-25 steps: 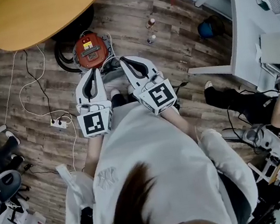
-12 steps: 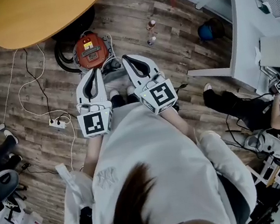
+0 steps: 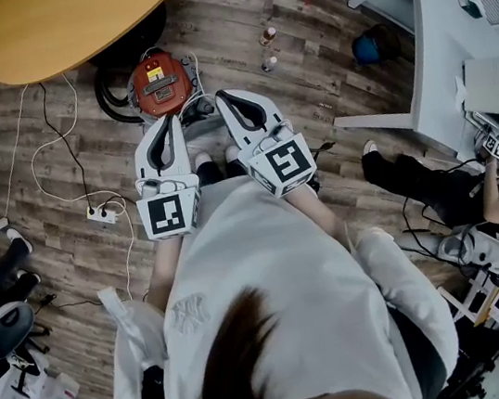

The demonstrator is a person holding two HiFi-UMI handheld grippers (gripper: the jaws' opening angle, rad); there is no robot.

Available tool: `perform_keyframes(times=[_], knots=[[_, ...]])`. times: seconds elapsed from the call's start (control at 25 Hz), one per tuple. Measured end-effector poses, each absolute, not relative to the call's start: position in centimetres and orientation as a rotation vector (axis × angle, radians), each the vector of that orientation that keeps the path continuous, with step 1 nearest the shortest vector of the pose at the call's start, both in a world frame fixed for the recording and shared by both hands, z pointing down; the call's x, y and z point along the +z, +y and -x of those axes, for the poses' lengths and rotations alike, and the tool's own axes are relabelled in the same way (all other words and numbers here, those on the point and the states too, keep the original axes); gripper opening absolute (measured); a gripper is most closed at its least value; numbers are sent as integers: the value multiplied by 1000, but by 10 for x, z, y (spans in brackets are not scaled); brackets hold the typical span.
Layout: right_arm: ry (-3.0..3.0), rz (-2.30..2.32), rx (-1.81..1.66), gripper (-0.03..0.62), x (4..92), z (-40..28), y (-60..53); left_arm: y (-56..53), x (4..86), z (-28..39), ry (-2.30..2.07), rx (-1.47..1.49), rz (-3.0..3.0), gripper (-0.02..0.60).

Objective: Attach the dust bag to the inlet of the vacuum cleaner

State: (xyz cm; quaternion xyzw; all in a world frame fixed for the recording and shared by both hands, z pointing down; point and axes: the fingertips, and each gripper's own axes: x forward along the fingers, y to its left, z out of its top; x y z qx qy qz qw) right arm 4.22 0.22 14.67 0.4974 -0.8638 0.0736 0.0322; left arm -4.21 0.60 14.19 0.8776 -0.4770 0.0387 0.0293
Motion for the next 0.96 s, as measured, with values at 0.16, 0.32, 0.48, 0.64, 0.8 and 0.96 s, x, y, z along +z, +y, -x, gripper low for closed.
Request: perform_keyframes(times=[0.16,0.32,0.48,0.64,0.8,0.96], knots=[[-2636,-1531,228,3,150,-42,1,5,143,43,-1459,128,-2713,17],[-2622,-1529,225,3,152,-39,-3,1,141,47,-1471,120,-2702,17],[-2616,-1521,228,3,156,-35,-7,-1,143,47,-1469,125,-2707,17],[-2622,-1513,242,3,158,-34,-9,-1,143,45,-1468,135,-2710,17],[-2622,-1510,243,3,160,-33,-7,0,143,45,-1467,138,-2713,17],[-2616,-1510,244,3,161,-35,-7,-1,143,44,-1469,136,-2711,17]])
